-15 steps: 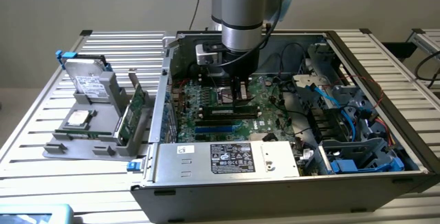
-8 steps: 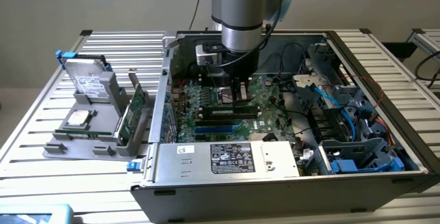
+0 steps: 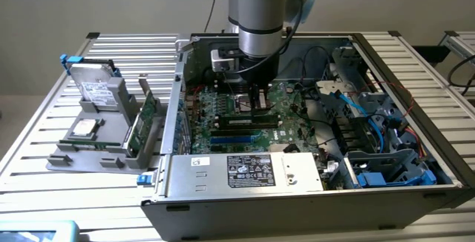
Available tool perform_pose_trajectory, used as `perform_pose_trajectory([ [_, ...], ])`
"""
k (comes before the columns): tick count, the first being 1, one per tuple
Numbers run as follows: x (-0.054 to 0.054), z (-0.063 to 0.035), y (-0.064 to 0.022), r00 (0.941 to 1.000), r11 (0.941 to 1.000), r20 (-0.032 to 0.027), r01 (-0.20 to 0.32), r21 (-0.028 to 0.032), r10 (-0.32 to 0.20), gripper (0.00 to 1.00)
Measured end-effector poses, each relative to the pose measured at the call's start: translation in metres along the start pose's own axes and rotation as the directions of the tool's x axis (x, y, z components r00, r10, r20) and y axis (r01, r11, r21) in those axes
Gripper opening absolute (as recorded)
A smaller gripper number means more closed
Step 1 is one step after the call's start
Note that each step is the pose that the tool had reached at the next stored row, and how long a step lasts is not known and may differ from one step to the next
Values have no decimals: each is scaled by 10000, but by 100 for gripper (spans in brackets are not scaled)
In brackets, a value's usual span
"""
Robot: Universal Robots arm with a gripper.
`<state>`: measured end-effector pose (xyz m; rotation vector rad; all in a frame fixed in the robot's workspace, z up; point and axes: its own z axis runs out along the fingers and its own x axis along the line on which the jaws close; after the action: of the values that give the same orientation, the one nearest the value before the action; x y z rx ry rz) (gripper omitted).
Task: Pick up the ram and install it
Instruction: 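Insert the ram into the slot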
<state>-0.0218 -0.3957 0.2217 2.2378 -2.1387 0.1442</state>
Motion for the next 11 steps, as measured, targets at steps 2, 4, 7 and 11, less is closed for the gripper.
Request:
perform_pose_trajectory([
  [2, 0, 0, 6, 10000, 10000, -5, 0, -6, 0, 16],
  [4, 0, -1, 7, 10000, 10000, -5, 0, -7, 0, 16],
  [7, 2, -12, 7, 10000, 10000, -5, -1, -6, 1, 22],
  [11, 10, -90, -13, 10000, 10000, -4, 2, -37, -2, 22],
])
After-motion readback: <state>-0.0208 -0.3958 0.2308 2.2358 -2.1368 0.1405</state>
